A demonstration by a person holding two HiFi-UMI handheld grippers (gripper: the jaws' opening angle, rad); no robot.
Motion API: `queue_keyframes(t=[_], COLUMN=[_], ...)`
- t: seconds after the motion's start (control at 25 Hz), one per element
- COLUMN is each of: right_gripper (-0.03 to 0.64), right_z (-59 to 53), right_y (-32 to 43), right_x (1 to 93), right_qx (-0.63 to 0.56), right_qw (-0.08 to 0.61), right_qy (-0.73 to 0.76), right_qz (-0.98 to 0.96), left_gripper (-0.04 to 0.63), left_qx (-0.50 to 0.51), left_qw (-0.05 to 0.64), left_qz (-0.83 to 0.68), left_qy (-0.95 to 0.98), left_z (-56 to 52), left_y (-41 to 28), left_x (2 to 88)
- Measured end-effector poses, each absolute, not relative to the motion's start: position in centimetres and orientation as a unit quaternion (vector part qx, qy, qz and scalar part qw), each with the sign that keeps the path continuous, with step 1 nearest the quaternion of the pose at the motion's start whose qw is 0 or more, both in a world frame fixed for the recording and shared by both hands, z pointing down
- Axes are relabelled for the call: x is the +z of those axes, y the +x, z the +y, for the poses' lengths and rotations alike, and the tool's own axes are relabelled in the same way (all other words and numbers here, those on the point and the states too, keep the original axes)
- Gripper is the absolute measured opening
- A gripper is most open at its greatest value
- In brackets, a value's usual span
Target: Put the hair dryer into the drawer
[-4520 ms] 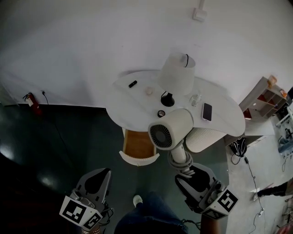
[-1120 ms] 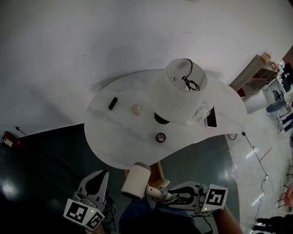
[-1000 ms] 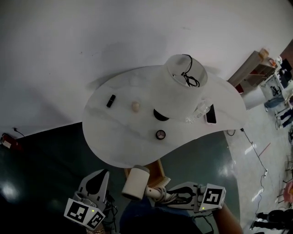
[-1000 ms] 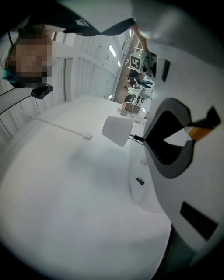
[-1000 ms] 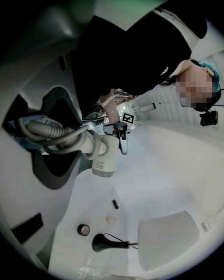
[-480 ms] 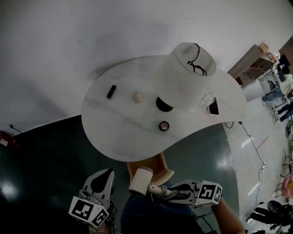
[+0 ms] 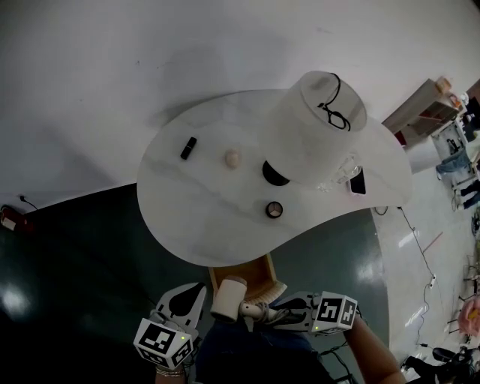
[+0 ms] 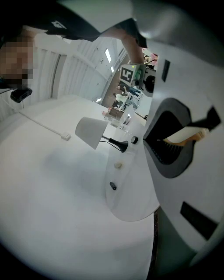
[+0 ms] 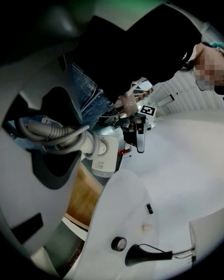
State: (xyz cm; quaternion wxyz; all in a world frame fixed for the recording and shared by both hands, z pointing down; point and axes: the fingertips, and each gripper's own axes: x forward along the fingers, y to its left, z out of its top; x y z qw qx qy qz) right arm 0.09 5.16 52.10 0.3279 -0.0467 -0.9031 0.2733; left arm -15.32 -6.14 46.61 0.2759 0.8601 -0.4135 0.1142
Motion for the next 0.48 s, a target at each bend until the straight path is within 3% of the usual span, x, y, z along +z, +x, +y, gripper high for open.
queue_keyframes(t=[0.48], right_gripper=[0.193], right_z=[3.1], right_y=[1.4], right_x=[56.3], right_qx=[0.318], right_qw=[0.399], right_qy=[-0.035], right_qz=[-0.859], left_gripper=[0.015], left_qx=[0.146], left_qw=[0.299], left_qz=[-0.376], left_qy=[0.865], left_z=[-6.7], left_y=[-11.9], left_x=[49.7])
